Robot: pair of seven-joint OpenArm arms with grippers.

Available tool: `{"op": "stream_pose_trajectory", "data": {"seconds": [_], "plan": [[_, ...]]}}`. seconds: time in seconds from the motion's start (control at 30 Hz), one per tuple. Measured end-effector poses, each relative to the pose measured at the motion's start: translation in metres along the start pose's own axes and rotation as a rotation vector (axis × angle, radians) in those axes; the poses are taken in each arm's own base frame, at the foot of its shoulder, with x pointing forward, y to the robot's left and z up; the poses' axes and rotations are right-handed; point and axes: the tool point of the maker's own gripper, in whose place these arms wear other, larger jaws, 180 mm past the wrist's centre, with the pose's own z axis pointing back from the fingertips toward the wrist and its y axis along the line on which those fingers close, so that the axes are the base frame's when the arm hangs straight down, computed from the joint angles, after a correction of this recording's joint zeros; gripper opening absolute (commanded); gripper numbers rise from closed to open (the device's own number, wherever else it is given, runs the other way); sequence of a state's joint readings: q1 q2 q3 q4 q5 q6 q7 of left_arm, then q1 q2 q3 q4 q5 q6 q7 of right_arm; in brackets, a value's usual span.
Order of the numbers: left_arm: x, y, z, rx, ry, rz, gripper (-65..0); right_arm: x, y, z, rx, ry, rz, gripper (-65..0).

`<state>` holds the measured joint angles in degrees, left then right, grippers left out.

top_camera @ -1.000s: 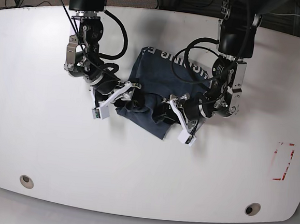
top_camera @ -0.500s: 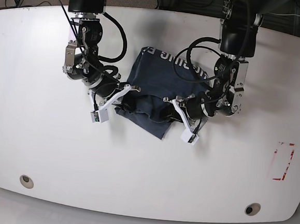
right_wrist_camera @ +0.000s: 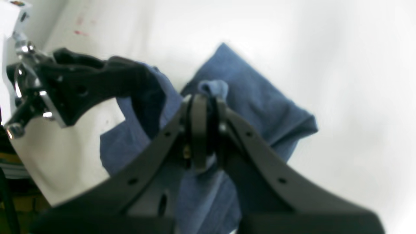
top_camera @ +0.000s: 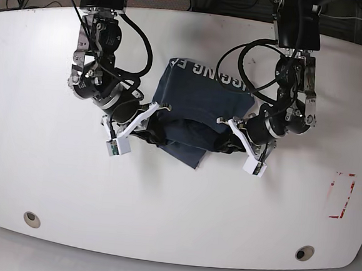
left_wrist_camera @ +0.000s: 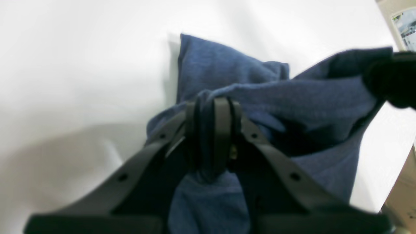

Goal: Fold the T-shirt properly
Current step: 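Tuck the bundle's sides under with both grippers, squaring it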

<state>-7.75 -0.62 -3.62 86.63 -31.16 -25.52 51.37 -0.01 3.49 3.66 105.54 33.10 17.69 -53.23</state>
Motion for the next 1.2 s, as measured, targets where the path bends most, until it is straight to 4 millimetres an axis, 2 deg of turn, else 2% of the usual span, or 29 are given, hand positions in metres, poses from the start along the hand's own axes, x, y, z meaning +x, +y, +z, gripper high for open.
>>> {"op": "stream_pose_trajectory", "data": {"seconds": [0.27,0.5,0.6,0.9,1.2], "plan": [[0.022,-0.001,0.007,0.009,-0.035,-0.037,-60.1,0.012,0.006,0.005,0.005,-0.027,0.028,-65.0],[0.067,-0.006,0.007,0.0,-0.11,-0.091,-59.9,0.023,0.01,0.009,0.007,-0.054,0.06,-65.0],[0.08,-0.013,0.005,-0.013,-0.127,-0.116,-59.9,0.03,0.013,0.012,0.012,-0.073,0.074,-65.0],[0.097,-0.024,-0.001,-0.035,-0.136,-0.159,-59.7,0.049,0.008,0.012,0.0,-0.095,0.115,-65.0],[0.095,-0.021,-0.017,-0.051,-0.104,-0.123,-59.6,0.054,-0.009,0.005,-0.021,-0.08,0.113,-65.0]]}}
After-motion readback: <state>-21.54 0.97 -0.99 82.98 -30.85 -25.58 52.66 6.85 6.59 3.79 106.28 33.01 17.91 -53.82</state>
